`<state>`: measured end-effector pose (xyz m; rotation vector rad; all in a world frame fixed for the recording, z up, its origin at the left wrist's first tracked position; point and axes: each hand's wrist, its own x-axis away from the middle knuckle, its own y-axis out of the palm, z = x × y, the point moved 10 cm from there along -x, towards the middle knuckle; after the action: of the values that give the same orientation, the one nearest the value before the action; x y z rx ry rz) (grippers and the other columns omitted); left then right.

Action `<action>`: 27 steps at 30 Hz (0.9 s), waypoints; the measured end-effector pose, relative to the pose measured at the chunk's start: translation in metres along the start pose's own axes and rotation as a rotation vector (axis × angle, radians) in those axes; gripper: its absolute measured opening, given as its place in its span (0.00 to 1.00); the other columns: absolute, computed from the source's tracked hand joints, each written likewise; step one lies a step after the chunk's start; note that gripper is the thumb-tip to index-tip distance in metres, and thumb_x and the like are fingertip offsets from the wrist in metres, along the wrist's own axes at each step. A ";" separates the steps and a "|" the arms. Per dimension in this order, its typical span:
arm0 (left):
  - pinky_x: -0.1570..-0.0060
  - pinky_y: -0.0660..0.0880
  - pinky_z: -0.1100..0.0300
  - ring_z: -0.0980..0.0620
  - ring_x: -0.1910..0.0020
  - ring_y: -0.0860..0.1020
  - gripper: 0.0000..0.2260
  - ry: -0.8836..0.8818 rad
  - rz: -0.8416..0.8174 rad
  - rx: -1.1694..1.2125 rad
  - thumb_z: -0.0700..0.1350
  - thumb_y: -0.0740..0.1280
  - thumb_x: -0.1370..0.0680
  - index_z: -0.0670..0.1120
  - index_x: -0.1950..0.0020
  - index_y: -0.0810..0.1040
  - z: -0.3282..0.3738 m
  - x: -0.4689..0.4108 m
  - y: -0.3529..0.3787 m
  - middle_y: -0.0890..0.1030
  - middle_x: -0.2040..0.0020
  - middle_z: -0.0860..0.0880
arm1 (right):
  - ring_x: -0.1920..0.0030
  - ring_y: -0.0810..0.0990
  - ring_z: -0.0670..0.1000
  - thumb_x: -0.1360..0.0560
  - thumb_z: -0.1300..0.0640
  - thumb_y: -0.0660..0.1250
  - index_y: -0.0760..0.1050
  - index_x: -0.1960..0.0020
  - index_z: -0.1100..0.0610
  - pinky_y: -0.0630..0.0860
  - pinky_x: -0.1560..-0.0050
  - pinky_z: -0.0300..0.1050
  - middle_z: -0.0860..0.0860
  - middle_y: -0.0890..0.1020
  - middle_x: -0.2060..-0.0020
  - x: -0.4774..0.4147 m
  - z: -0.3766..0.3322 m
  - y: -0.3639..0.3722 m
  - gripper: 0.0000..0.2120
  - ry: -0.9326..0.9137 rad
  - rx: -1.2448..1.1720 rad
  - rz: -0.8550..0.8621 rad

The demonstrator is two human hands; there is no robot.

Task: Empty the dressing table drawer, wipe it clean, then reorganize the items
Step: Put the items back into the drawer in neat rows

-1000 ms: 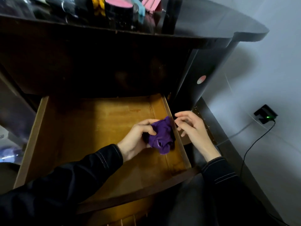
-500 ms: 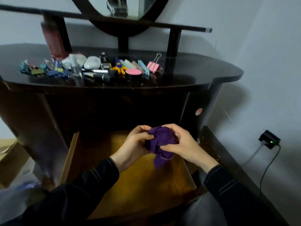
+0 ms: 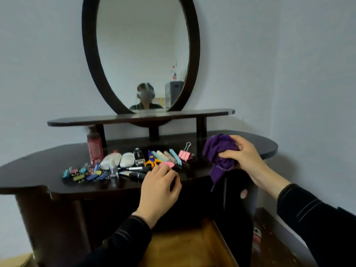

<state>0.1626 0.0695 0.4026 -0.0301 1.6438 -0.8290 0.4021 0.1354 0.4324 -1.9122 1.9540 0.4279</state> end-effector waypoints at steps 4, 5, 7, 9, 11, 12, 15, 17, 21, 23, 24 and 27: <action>0.64 0.70 0.55 0.50 0.62 0.70 0.07 -0.020 0.078 0.002 0.45 0.67 0.23 0.46 0.60 0.80 -0.003 0.003 -0.002 0.74 0.61 0.51 | 0.47 0.81 0.48 0.30 0.64 0.76 0.74 0.38 0.51 0.77 0.61 0.35 0.48 0.82 0.46 -0.051 -0.002 -0.021 0.24 -0.029 0.130 0.175; 0.65 0.69 0.56 0.51 0.63 0.69 0.08 -0.025 0.088 0.002 0.45 0.67 0.23 0.46 0.60 0.80 -0.004 0.002 -0.003 0.73 0.62 0.52 | 0.47 0.80 0.48 0.29 0.63 0.76 0.71 0.36 0.51 0.76 0.62 0.33 0.48 0.79 0.44 -0.061 -0.002 -0.025 0.26 -0.050 0.212 0.219; 0.65 0.68 0.58 0.52 0.63 0.68 0.08 -0.034 0.095 0.005 0.46 0.66 0.23 0.46 0.61 0.79 -0.005 0.002 -0.004 0.72 0.62 0.53 | 0.46 0.78 0.50 0.28 0.61 0.74 0.67 0.30 0.53 0.76 0.62 0.32 0.53 0.75 0.38 -0.079 0.006 -0.027 0.29 -0.096 0.473 0.253; 0.65 0.69 0.58 0.53 0.63 0.68 0.09 -0.033 0.081 0.010 0.47 0.66 0.23 0.47 0.62 0.78 -0.006 0.002 -0.001 0.71 0.62 0.54 | 0.39 0.76 0.59 0.25 0.54 0.71 0.61 0.24 0.52 0.79 0.48 0.45 0.58 0.68 0.30 -0.094 0.037 -0.015 0.33 -0.028 0.872 0.113; 0.65 0.68 0.59 0.53 0.63 0.67 0.09 -0.024 0.076 -0.001 0.48 0.65 0.23 0.48 0.62 0.77 -0.008 0.003 0.000 0.71 0.62 0.54 | 0.28 0.66 0.66 0.21 0.44 0.63 0.51 0.19 0.48 0.71 0.33 0.57 0.59 0.59 0.22 -0.095 0.086 -0.001 0.35 0.141 1.183 -0.127; 0.65 0.68 0.59 0.53 0.63 0.67 0.08 -0.021 0.077 -0.011 0.48 0.65 0.23 0.48 0.62 0.77 -0.010 0.003 0.001 0.70 0.62 0.54 | 0.25 0.62 0.66 0.19 0.42 0.59 0.47 0.18 0.45 0.66 0.29 0.59 0.58 0.55 0.20 -0.092 0.103 0.002 0.35 0.212 1.230 -0.184; 0.65 0.68 0.59 0.53 0.62 0.67 0.08 -0.022 0.081 -0.020 0.48 0.65 0.23 0.49 0.62 0.76 -0.012 0.004 0.005 0.70 0.61 0.54 | 0.22 0.57 0.65 0.19 0.40 0.54 0.43 0.18 0.43 0.62 0.26 0.60 0.56 0.51 0.19 -0.089 0.110 0.001 0.34 0.256 1.237 -0.143; 0.64 0.68 0.60 0.53 0.62 0.67 0.07 -0.037 0.084 -0.010 0.48 0.65 0.24 0.49 0.61 0.76 -0.013 0.003 0.007 0.70 0.61 0.55 | 0.22 0.57 0.65 0.18 0.41 0.53 0.42 0.18 0.43 0.60 0.25 0.61 0.57 0.49 0.19 -0.086 0.106 0.001 0.33 0.262 1.261 -0.134; 0.65 0.70 0.59 0.54 0.62 0.68 0.07 -0.086 0.071 0.008 0.49 0.64 0.25 0.50 0.61 0.77 -0.012 0.001 0.007 0.71 0.61 0.56 | 0.21 0.49 0.68 0.17 0.42 0.54 0.43 0.18 0.45 0.54 0.23 0.65 0.58 0.45 0.19 -0.070 0.091 0.006 0.32 0.229 1.357 -0.103; 0.64 0.70 0.58 0.53 0.61 0.70 0.06 -0.101 0.032 0.019 0.50 0.65 0.25 0.50 0.61 0.78 -0.007 -0.001 0.007 0.72 0.60 0.56 | 0.21 0.49 0.67 0.17 0.45 0.57 0.47 0.18 0.48 0.53 0.23 0.65 0.58 0.46 0.19 -0.064 0.069 0.020 0.32 0.053 1.489 -0.057; 0.63 0.71 0.58 0.53 0.60 0.71 0.06 -0.106 0.015 0.027 0.50 0.65 0.25 0.50 0.60 0.78 -0.006 -0.001 0.005 0.72 0.60 0.55 | 0.21 0.51 0.65 0.18 0.49 0.59 0.49 0.18 0.49 0.55 0.23 0.63 0.58 0.48 0.19 -0.059 0.059 0.035 0.32 -0.069 1.521 -0.061; 0.60 0.72 0.59 0.55 0.57 0.71 0.06 -0.132 -0.060 0.089 0.51 0.64 0.24 0.52 0.56 0.80 -0.009 0.001 0.004 0.74 0.57 0.57 | 0.22 0.59 0.58 0.21 0.54 0.62 0.59 0.21 0.49 0.63 0.26 0.54 0.54 0.59 0.21 -0.041 0.029 0.089 0.29 -0.370 1.411 -0.116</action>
<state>0.1564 0.0764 0.4002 -0.0702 1.4872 -0.9256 0.3151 0.1877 0.4223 -0.8823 1.2173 -0.5100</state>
